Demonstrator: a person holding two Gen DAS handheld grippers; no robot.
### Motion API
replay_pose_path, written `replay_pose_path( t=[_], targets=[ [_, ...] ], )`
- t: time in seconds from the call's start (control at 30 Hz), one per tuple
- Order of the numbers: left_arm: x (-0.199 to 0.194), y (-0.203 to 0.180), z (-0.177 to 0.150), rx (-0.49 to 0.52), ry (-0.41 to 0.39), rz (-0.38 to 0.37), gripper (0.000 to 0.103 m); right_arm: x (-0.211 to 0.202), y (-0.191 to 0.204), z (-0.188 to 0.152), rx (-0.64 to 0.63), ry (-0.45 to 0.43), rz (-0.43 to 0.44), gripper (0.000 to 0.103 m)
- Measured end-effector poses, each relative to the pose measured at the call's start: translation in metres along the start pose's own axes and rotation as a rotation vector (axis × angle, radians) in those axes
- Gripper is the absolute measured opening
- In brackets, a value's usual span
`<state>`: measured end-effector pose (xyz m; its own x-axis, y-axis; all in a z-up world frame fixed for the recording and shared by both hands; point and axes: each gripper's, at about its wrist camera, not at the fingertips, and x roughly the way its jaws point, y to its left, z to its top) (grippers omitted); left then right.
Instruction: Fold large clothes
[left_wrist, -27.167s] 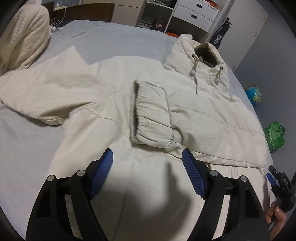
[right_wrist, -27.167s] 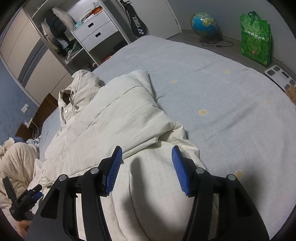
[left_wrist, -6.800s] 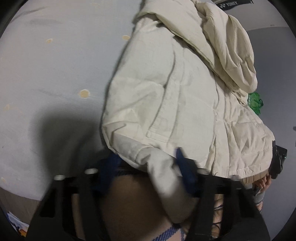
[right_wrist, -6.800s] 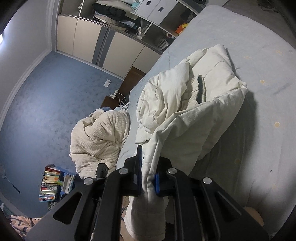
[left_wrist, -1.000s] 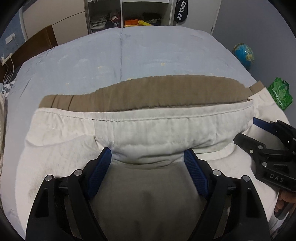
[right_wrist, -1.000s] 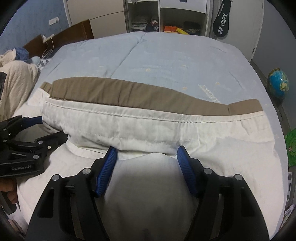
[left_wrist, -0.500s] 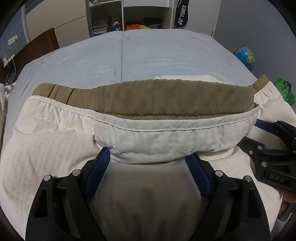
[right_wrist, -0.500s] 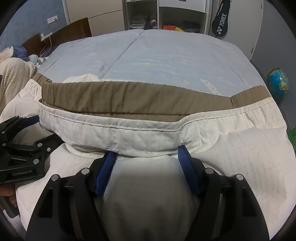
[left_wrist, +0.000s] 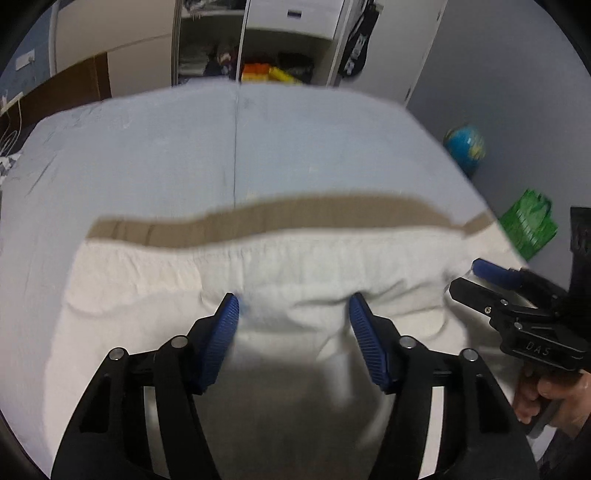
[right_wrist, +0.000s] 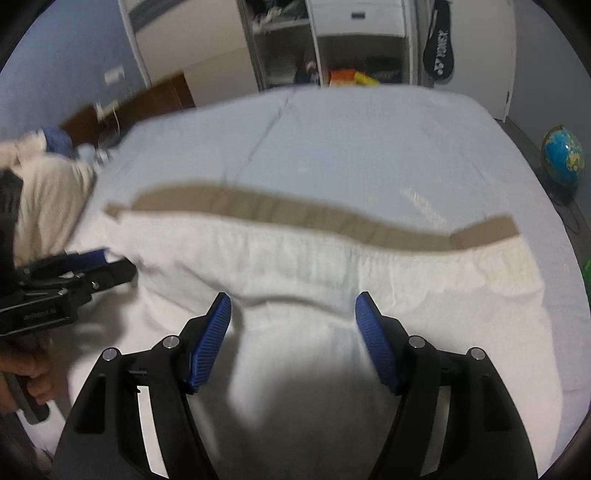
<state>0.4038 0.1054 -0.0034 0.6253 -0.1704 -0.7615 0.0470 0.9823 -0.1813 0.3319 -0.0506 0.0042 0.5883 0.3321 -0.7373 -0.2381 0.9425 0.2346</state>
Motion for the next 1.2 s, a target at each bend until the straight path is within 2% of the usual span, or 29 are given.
replay_pose_path(
  t=[0.1, 0.17, 0.27, 0.43, 0.53, 0.67, 0.77, 0.9, 1.03, 1.2],
  targets=[
    [0.001, -0.002, 0.013, 0.011, -0.005, -0.003, 0.06, -0.005, 0.002, 0.014, 0.019, -0.027, 0.019, 0.066],
    [0.007, -0.001, 0.02, 0.003, 0.002, 0.016, 0.064, 0.008, 0.002, 0.024, 0.038, 0.011, -0.011, 0.066],
    [0.029, 0.009, 0.024, -0.046, 0.058, 0.025, 0.072, 0.033, 0.0, 0.031, 0.06, 0.1, -0.056, 0.067],
    [0.047, 0.019, 0.021, -0.092, 0.105, 0.028, 0.081, 0.047, -0.005, 0.034, 0.079, 0.145, -0.063, 0.071],
    [0.047, 0.025, 0.021, -0.145, 0.143, 0.004, 0.085, 0.044, -0.007, 0.034, 0.077, 0.158, -0.057, 0.072],
    [0.025, 0.03, 0.019, -0.158, 0.13, -0.037, 0.084, 0.027, -0.008, 0.039, 0.073, 0.121, -0.053, 0.072],
    [-0.002, 0.035, 0.004, -0.151, 0.093, -0.046, 0.084, -0.003, -0.011, 0.026, 0.071, 0.07, -0.039, 0.073],
    [-0.04, 0.045, -0.03, -0.133, 0.051, -0.064, 0.084, -0.042, -0.009, -0.004, 0.029, 0.045, -0.02, 0.073],
    [-0.064, 0.059, -0.071, -0.119, 0.051, -0.015, 0.084, -0.066, -0.016, -0.042, -0.033, 0.054, -0.063, 0.073],
    [-0.074, 0.08, -0.111, -0.096, 0.061, 0.051, 0.083, -0.083, -0.05, -0.072, 0.025, 0.054, -0.094, 0.074]
  ],
)
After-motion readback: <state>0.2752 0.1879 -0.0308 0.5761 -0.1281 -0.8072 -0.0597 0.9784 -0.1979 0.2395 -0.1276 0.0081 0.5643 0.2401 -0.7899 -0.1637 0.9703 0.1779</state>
